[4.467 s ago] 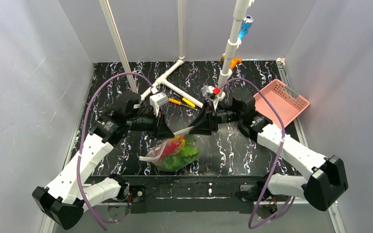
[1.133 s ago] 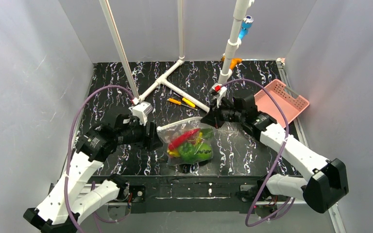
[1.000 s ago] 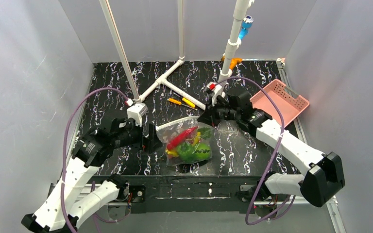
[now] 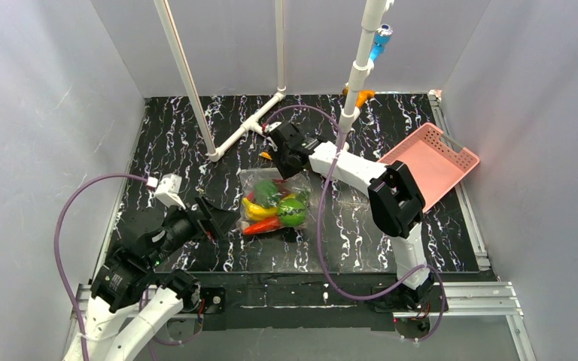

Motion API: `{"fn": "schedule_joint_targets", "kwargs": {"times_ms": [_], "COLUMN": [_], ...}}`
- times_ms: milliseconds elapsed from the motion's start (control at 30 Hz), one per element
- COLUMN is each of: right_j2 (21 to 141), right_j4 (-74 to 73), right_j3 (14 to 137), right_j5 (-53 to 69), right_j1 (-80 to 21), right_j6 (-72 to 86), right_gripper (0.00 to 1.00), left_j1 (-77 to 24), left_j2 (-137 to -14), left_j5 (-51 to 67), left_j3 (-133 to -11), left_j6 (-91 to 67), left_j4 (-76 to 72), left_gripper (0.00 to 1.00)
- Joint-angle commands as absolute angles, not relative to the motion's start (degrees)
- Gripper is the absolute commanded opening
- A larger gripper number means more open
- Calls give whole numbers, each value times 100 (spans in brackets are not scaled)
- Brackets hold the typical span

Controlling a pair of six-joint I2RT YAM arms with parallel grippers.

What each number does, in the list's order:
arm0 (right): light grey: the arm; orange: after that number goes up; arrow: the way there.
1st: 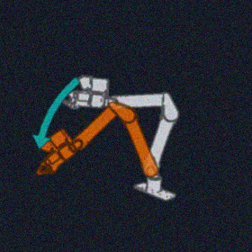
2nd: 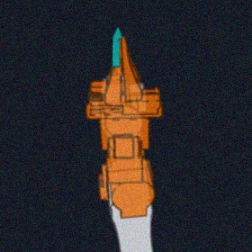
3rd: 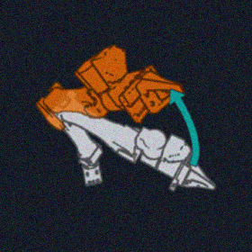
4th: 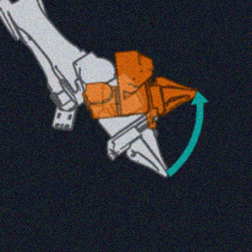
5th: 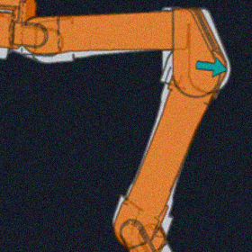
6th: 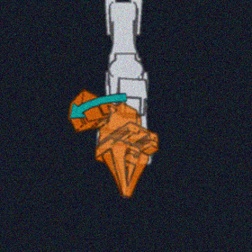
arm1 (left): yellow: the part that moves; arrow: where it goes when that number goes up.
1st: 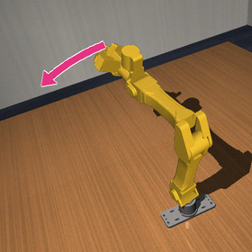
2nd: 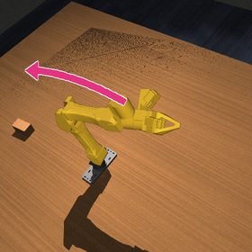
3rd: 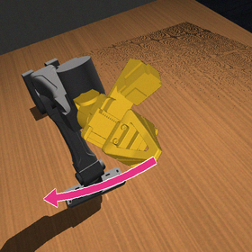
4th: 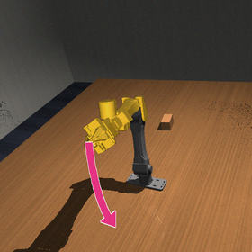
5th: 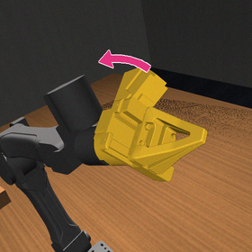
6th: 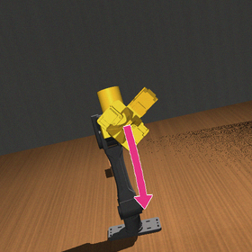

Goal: Place the food in the zip-top bag and seal the zipper

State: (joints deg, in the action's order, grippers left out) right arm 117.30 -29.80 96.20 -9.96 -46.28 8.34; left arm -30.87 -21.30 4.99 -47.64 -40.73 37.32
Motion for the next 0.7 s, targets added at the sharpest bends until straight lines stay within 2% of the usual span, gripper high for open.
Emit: {"fn": "schedule_joint_targets", "kwargs": {"times_ms": [0, 133, 233, 267, 300, 333, 433, 667], "right_j2": [11819, 11589, 11412, 11382, 11374, 11373, 11088, 9338], "right_j4": [-3533, -3693, -3834, -3912, -4040, -4211, -4580, -4397], "right_j3": [10161, 10336, 10585, 10725, 10899, 11091, 11421, 10220], "right_j5": [-1781, -2169, -2494, -2598, -2719, -2866, -3036, -2895], "right_j1": [-4711, -4744, -4825, -4850, -4870, -4891, -4973, -5359], "right_j6": [327, 253, 236, 183, 144, 126, 174, 444], "right_gripper": [45, 60, 68, 75, 94, 98, 98, 98], "left_j1": [-3076, -3076, -3076, -3076, -3076, -3076, -3076, -3076], "left_j2": [-2116, -2135, -2102, -2067, -2046, -1997, -1901, -1567], "left_j5": [173, 145, 219, 250, 271, 268, 1, -682], "left_j3": [-5012, -5162, -5156, -5144, -5128, -5112, -5209, -5278], "left_j6": [-4036, -3982, -4012, -4011, -3989, -3956, -3782, -3504], "left_j4": [3913, 4147, 4197, 4219, 4250, 4298, 4564, 4538], "left_gripper": [98, 98, 98, 98, 98, 98, 98, 98]}}
